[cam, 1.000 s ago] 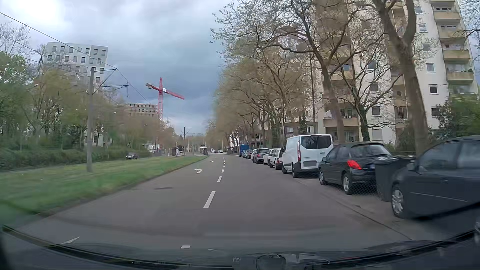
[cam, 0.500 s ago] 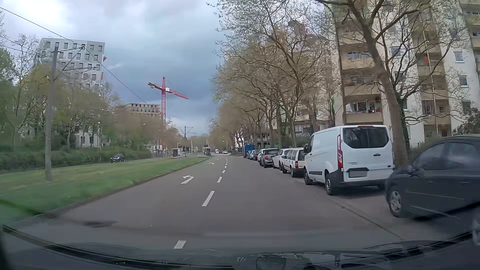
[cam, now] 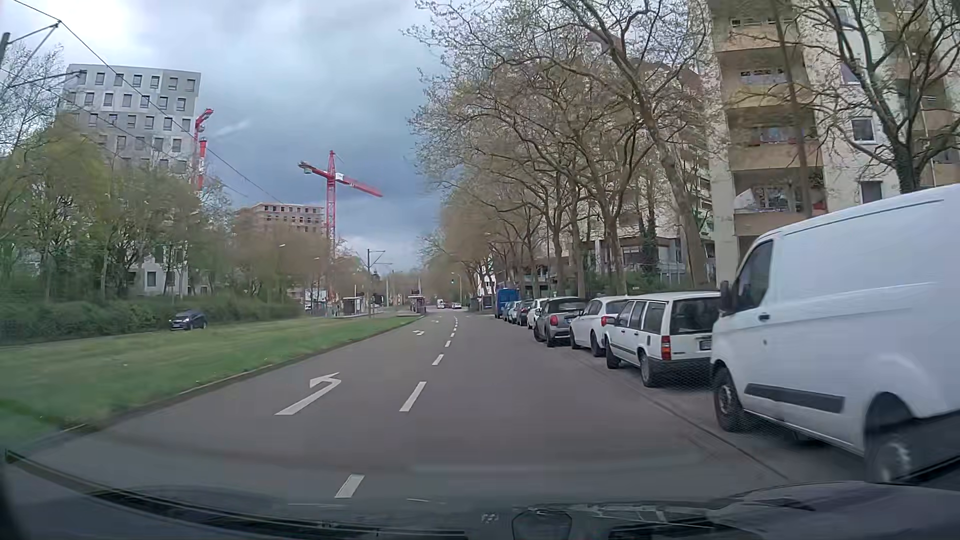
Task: Follow the waypoints while adhering to traffic rules and regulations
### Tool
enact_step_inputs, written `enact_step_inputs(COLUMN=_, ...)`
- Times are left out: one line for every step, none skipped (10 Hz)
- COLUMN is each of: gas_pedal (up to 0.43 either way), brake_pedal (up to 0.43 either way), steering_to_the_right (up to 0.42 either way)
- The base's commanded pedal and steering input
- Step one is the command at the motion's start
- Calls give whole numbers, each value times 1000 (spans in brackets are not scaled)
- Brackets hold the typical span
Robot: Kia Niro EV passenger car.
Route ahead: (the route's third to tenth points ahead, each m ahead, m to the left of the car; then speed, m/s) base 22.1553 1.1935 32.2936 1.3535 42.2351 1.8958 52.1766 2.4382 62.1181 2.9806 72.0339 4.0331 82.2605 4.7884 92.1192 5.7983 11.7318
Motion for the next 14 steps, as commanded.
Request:
enact_step_inputs(gas_pedal=169, brake_pedal=0, steering_to_the_right=-12)
enact_step_inputs(gas_pedal=169, brake_pedal=0, steering_to_the_right=-13)
enact_step_inputs(gas_pedal=157, brake_pedal=0, steering_to_the_right=-13)
enact_step_inputs(gas_pedal=157, brake_pedal=0, steering_to_the_right=-13)
enact_step_inputs(gas_pedal=157, brake_pedal=0, steering_to_the_right=-13)
enact_step_inputs(gas_pedal=157, brake_pedal=0, steering_to_the_right=-13)
enact_step_inputs(gas_pedal=157, brake_pedal=0, steering_to_the_right=-13)
enact_step_inputs(gas_pedal=157, brake_pedal=0, steering_to_the_right=-13)
enact_step_inputs(gas_pedal=157, brake_pedal=0, steering_to_the_right=-13)
enact_step_inputs(gas_pedal=157, brake_pedal=0, steering_to_the_right=-11)
enact_step_inputs(gas_pedal=157, brake_pedal=0, steering_to_the_right=-9)
enact_step_inputs(gas_pedal=157, brake_pedal=0, steering_to_the_right=-9)
enact_step_inputs(gas_pedal=157, brake_pedal=0, steering_to_the_right=-8)
enact_step_inputs(gas_pedal=157, brake_pedal=0, steering_to_the_right=-7)
